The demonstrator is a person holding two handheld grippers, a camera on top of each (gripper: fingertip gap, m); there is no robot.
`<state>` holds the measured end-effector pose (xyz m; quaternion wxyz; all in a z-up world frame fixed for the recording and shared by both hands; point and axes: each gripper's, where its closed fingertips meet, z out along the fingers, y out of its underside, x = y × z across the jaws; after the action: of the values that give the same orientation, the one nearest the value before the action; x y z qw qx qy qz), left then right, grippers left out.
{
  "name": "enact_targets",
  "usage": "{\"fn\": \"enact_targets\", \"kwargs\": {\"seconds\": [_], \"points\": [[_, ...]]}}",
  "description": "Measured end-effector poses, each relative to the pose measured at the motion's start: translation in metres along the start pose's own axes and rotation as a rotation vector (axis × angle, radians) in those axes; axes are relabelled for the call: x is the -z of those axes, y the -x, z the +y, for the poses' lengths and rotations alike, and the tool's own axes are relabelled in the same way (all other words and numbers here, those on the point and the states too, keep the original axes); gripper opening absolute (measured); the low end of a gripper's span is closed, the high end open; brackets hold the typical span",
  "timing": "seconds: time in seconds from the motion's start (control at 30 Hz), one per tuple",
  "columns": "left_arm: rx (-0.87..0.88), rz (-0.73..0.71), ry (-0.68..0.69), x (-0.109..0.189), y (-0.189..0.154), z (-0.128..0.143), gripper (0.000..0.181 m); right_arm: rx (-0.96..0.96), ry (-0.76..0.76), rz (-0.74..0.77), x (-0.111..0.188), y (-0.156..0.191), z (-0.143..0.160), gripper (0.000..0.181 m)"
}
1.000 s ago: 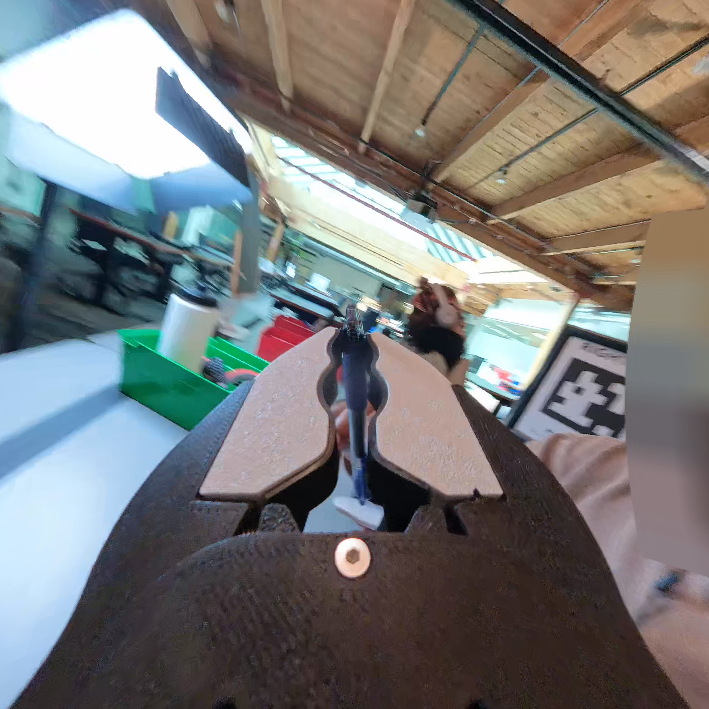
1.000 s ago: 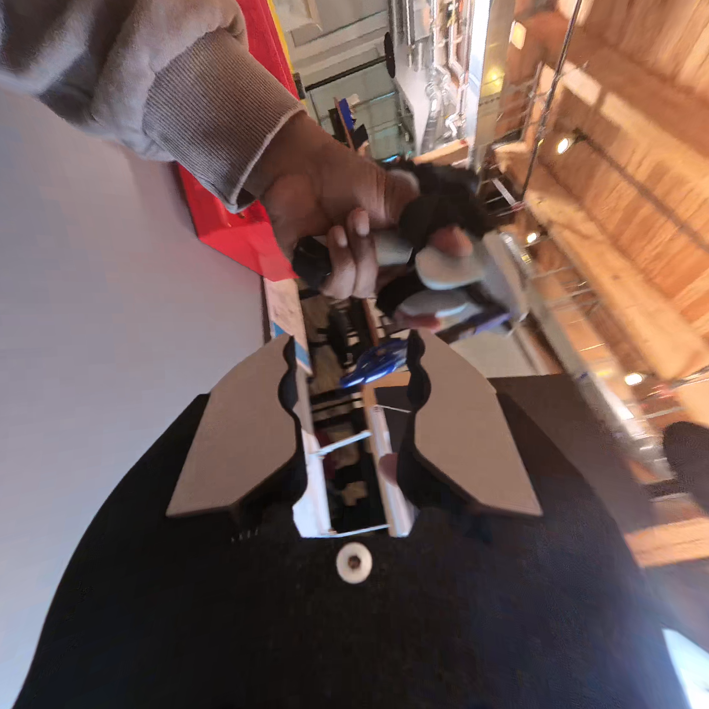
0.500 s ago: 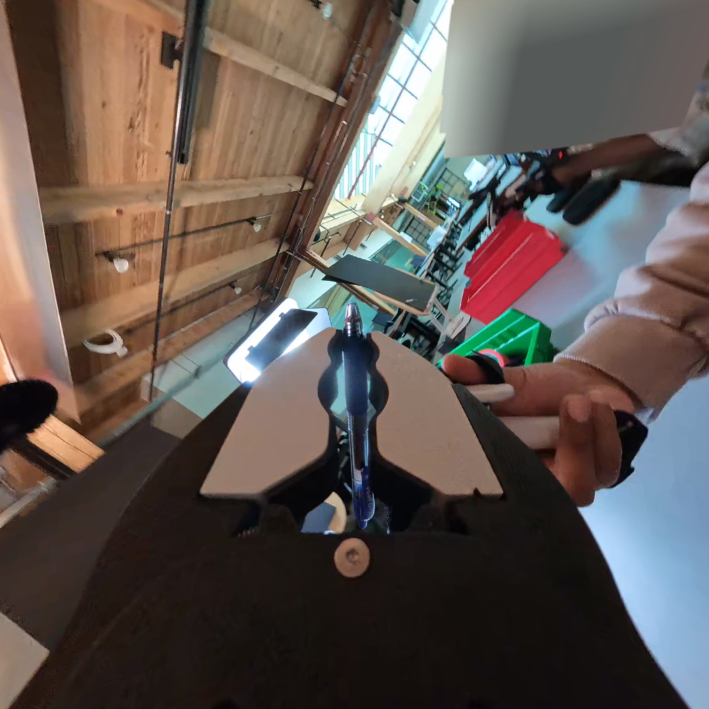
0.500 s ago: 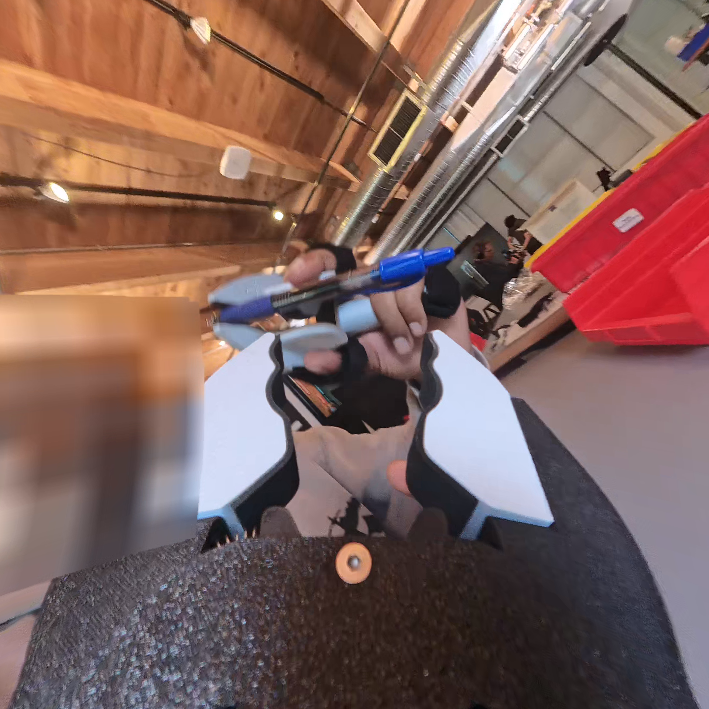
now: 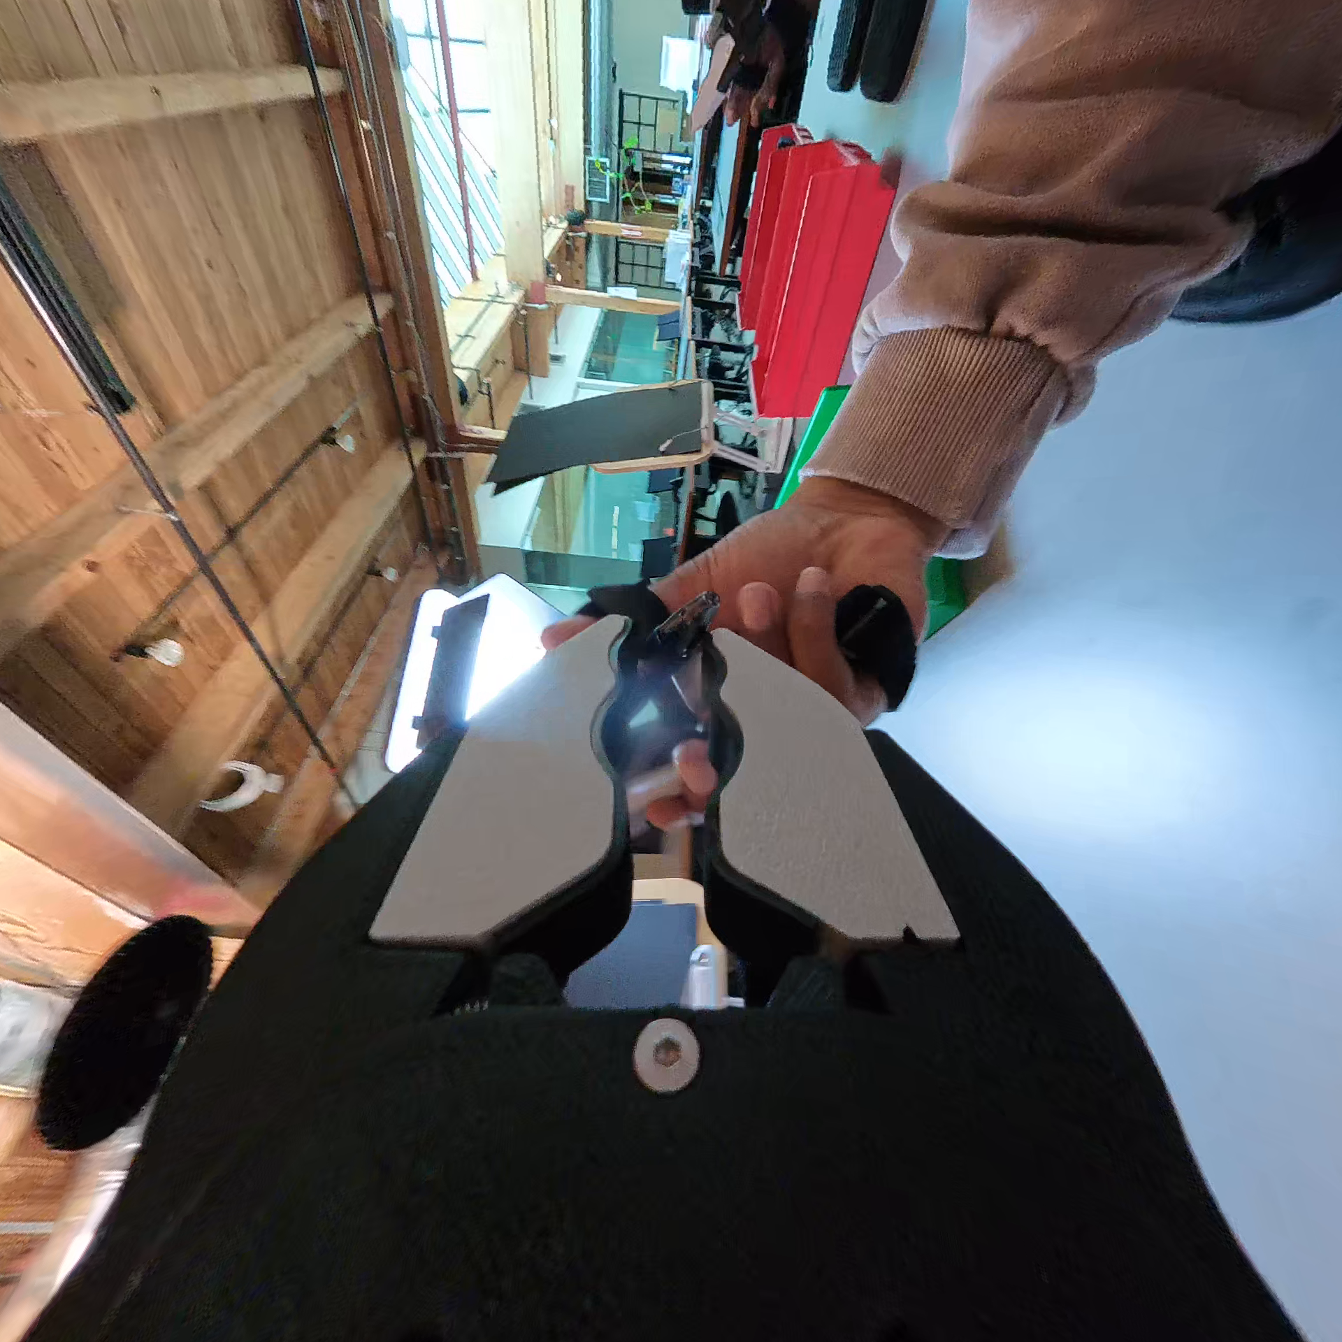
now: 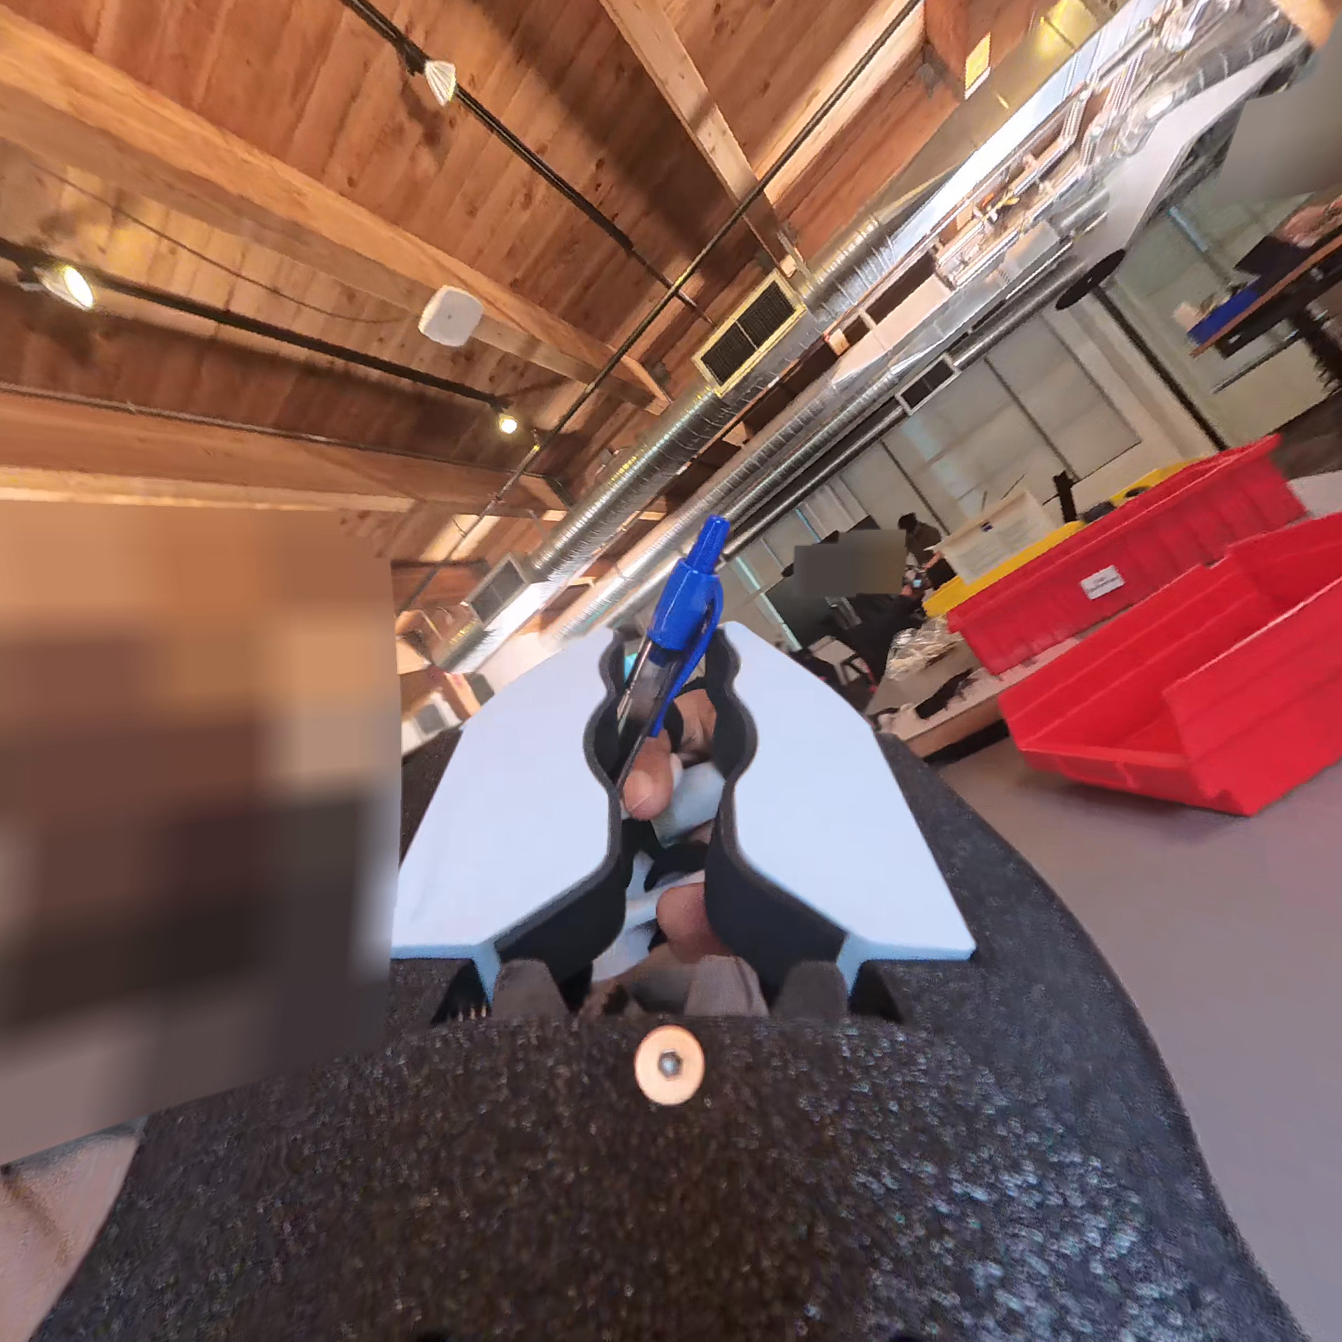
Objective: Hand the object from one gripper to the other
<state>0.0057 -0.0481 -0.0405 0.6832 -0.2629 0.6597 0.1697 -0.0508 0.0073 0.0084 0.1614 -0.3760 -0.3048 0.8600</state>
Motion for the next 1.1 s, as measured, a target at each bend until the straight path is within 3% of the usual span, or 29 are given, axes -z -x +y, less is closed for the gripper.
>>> {"fn": "enact_targets", "kwargs": {"seconds": [0.1,0.2,0.27,0.37,0.47,0.6,0.73,0.9,0.97,1.1], "points": [[0.274,0.072,-0.056,0.003,0.001,0.010,0.024,0.182,-0.004,0.098,0.011,0.003,-0.016,0.020],[0.588,0.090,-0.196,0.012,0.015,0.015,0.028,0.291,0.021,0.202,0.018,-0.002,-0.023,0.022],[0.772,0.088,-0.277,0.021,0.029,0.022,0.028,0.307,-0.008,0.194,0.019,0.001,-0.027,0.022],[0.990,0.113,-0.313,0.030,0.039,0.041,0.034,0.330,-0.114,0.206,0.025,0.010,-0.045,0.011],[1.217,0.078,-0.257,0.027,0.046,0.070,0.028,0.421,-0.164,0.266,0.035,0.014,-0.058,0.010],[1.651,0.173,-0.226,0.014,0.036,0.091,0.028,0.809,-0.129,0.503,0.040,0.013,-0.064,0.010],[1.957,0.247,-0.363,0.001,0.031,0.089,0.029,1.340,0.014,0.745,0.033,0.007,-0.053,0.010],[2.145,0.239,-0.404,-0.005,0.022,0.107,0.033,2.183,0.451,0.832,0.010,-0.016,0.002,0.011],[2.173,0.253,-0.378,-0.004,0.015,0.116,0.034,2.346,0.607,0.790,0.005,-0.037,0.026,0.010],[2.214,0.376,-0.296,0.000,-0.006,0.126,0.032,2.399,0.802,0.672,0.001,-0.072,0.068,0.011]]}}
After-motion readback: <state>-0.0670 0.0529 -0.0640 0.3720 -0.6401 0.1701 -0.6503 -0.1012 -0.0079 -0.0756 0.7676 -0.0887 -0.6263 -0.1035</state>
